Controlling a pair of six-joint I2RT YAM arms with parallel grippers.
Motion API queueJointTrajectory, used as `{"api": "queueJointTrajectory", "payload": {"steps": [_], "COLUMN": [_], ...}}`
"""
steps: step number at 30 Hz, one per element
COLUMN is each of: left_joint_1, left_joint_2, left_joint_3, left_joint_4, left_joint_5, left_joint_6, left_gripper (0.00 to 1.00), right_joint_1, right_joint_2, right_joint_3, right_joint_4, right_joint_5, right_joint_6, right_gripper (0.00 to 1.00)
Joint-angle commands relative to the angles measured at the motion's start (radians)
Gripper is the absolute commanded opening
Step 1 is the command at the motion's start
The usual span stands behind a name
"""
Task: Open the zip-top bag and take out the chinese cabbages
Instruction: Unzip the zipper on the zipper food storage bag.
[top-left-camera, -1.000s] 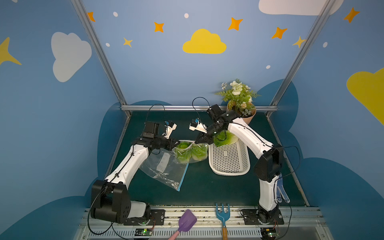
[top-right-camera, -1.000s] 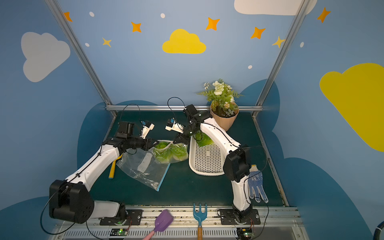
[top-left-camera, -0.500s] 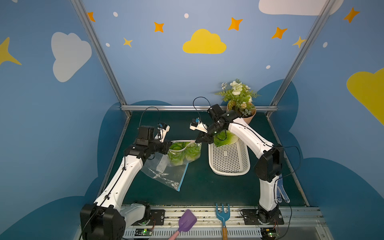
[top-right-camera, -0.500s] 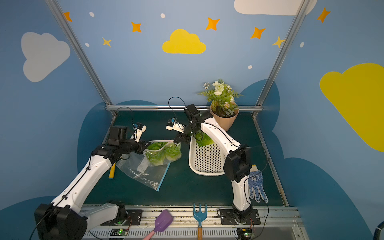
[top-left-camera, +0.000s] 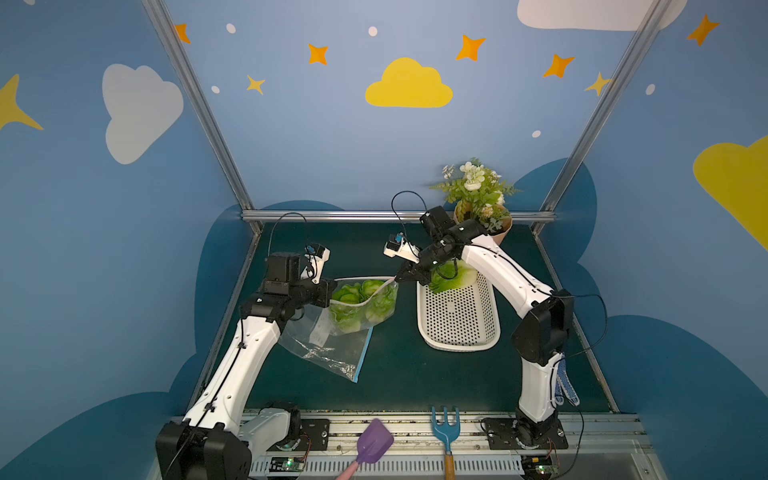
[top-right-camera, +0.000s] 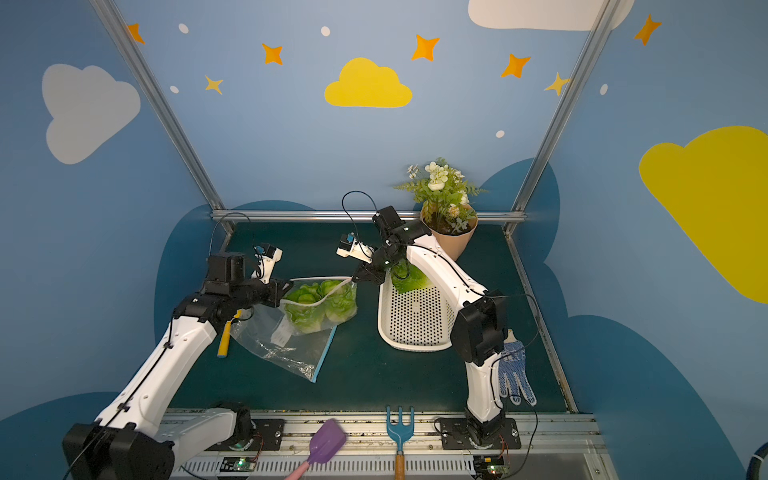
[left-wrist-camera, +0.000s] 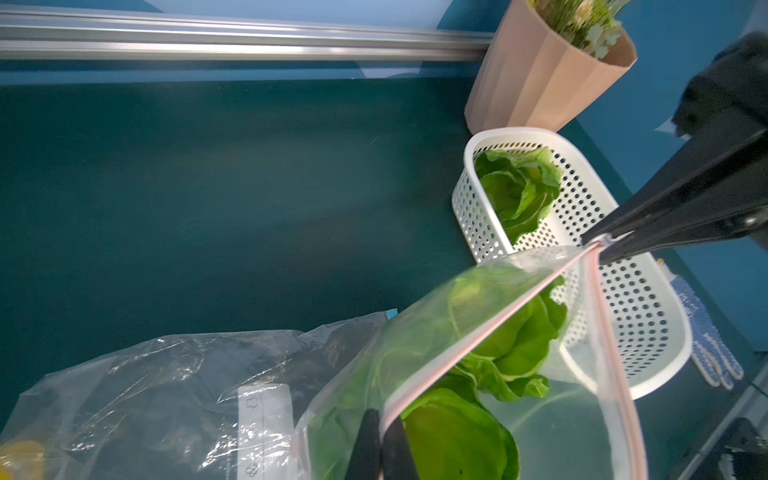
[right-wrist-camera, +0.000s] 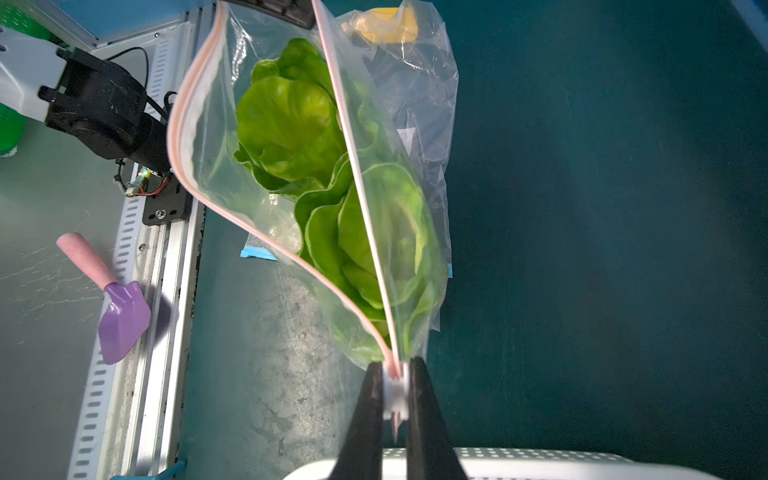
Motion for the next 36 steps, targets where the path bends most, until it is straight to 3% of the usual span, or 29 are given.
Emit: {"api": "queueJointTrajectory", "payload": {"steps": [1,9,15,19,22,25,27,29,32,36], "left_joint_1": [-0.012,-0.109,-0.196,-0.301,-0.37,-0.417,-0.44,-0.462,-0.491,-0.515], "left_joint_2": [-0.044,-0.104,-0.121,-0.103,-0.093,-0.084,-0.074,-0.067,-0.057,-0.035], "left_joint_3": [0.042,0.013,-0.071,-0.135,-0.178,-0.204,-0.208,-0.21,-0.209,-0.204], "left_joint_4": [0.096,0.241,0.328,0.364,0.405,0.444,0.445,0.45,0.462,0.48], "left_joint_5": [0.043,-0.072,-0.274,-0.423,-0.465,-0.488,-0.513,-0.529,-0.536,-0.546], "left_joint_6": [-0.099,-0.169,-0.17,-0.167,-0.17,-0.213,-0.232,-0.242,-0.26,-0.291], "left_gripper": [0.04,0.04,0.04,0.04,0.04,0.04,0.04,0.04,0.04,0.04], "right_joint_1": [-0.028,-0.026,-0.015,-0.014,-0.016,-0.021,-0.022,-0.023,-0.023,-0.024], "right_joint_2": [-0.04,-0.015,0.037,0.059,0.041,0.018,0.009,-0.005,-0.046,-0.132], "right_joint_3": [-0.005,-0.007,-0.041,-0.096,-0.184,-0.252,-0.268,-0.277,-0.289,-0.315], "right_joint_4": [0.015,0.226,0.433,0.575,0.696,0.755,0.747,0.717,0.684,0.651], "right_joint_5": [0.038,0.039,0.061,0.118,0.153,0.149,0.158,0.179,0.208,0.249], "right_joint_6": [0.034,0.16,0.288,0.369,0.429,0.453,0.455,0.457,0.468,0.507], "right_gripper": [0.0,0.0,0.0,0.0,0.0,0.12,0.27,0.48,0.68,0.76]}}
